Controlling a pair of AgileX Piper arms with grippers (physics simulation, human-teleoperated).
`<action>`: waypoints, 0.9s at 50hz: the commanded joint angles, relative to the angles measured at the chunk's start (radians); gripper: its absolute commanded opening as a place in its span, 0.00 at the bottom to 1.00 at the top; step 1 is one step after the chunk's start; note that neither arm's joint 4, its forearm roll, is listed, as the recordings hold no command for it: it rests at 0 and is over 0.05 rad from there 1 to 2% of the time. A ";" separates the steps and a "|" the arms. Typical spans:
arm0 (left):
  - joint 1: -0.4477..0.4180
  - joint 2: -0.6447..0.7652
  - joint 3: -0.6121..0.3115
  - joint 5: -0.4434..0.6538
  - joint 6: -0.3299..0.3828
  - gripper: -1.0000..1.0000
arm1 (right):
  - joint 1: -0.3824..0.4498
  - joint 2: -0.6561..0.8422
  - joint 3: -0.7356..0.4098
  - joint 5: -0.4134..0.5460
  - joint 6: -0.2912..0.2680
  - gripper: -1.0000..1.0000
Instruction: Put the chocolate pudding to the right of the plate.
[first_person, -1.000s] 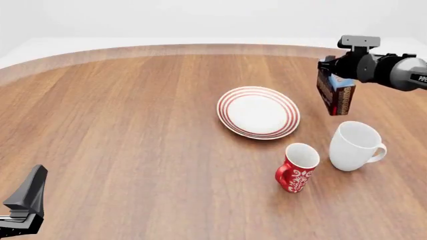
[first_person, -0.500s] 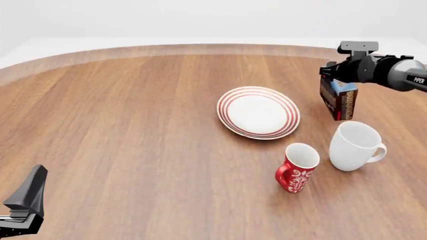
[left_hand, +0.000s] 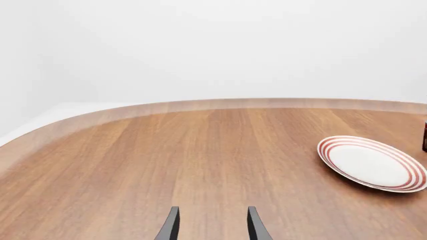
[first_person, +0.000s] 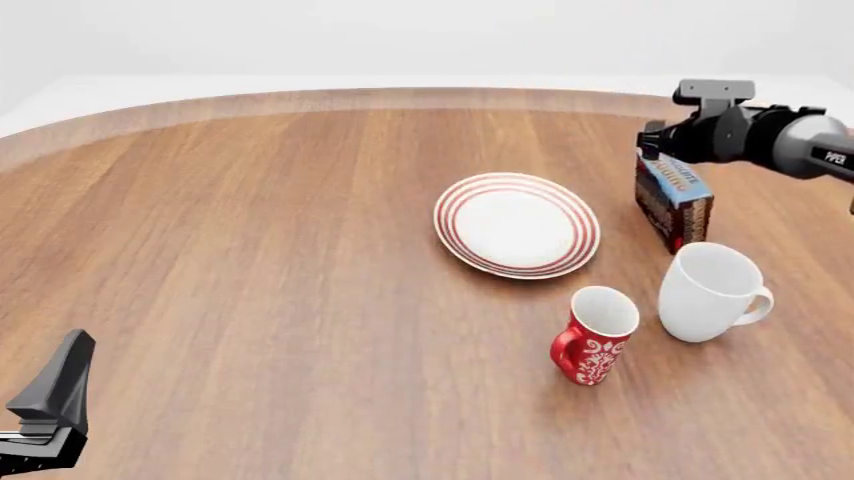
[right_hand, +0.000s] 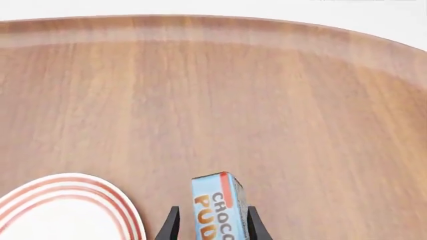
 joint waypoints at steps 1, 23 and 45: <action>0.000 0.000 0.000 0.000 0.000 1.00 | -0.003 -0.022 -0.006 0.012 0.011 1.00; 0.000 0.000 0.000 0.000 0.000 1.00 | 0.001 -0.124 0.047 0.013 0.013 1.00; 0.000 0.000 0.000 0.000 0.000 1.00 | 0.070 -0.377 0.149 0.031 0.024 1.00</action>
